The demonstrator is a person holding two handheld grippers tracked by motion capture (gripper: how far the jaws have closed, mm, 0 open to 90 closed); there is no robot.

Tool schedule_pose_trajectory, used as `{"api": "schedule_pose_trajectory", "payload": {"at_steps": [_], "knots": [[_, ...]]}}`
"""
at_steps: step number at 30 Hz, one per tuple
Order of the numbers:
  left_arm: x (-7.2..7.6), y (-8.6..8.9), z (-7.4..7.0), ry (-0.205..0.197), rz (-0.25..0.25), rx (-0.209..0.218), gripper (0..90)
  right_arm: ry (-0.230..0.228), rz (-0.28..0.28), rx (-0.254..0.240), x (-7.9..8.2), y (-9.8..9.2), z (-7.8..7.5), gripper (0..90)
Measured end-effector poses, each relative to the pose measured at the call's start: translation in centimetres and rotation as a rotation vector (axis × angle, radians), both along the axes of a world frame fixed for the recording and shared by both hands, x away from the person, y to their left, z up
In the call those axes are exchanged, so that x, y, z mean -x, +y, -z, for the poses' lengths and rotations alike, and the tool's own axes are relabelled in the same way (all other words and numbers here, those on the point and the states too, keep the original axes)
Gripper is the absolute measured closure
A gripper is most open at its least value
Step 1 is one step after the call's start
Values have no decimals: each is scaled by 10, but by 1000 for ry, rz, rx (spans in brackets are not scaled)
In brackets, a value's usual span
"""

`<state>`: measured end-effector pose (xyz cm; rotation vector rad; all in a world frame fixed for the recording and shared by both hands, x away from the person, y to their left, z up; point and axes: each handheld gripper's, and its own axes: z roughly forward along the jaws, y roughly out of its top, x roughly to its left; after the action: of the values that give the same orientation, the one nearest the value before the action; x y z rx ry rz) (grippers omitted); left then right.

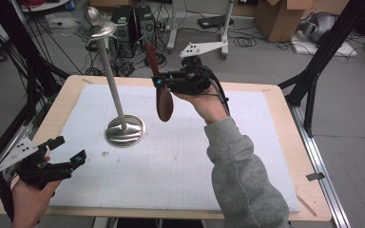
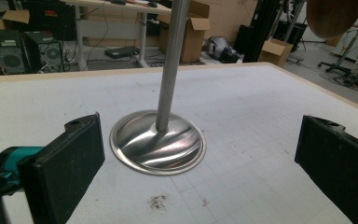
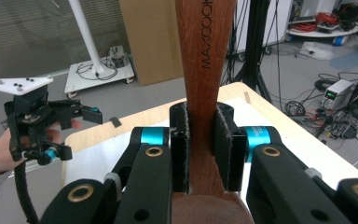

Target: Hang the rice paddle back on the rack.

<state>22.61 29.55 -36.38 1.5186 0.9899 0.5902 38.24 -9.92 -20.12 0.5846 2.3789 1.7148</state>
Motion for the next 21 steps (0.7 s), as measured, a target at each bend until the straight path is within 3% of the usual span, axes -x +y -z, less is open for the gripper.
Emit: {"api": "schedule_pose_trajectory", "payload": {"at_steps": [11, 16, 21], "knots": [[1, 1, 0, 0, -3, -1, 18, -8, 16, -15, -1, 12, -6, 778], [1, 1, 0, -2, -6, 4, 18, 9, 0, -44, 0, 21, -7, 778], [3, 2, -2, -6, -7, 4, 18, -13, 17, -36, 3, 30, -9, 778]]}}
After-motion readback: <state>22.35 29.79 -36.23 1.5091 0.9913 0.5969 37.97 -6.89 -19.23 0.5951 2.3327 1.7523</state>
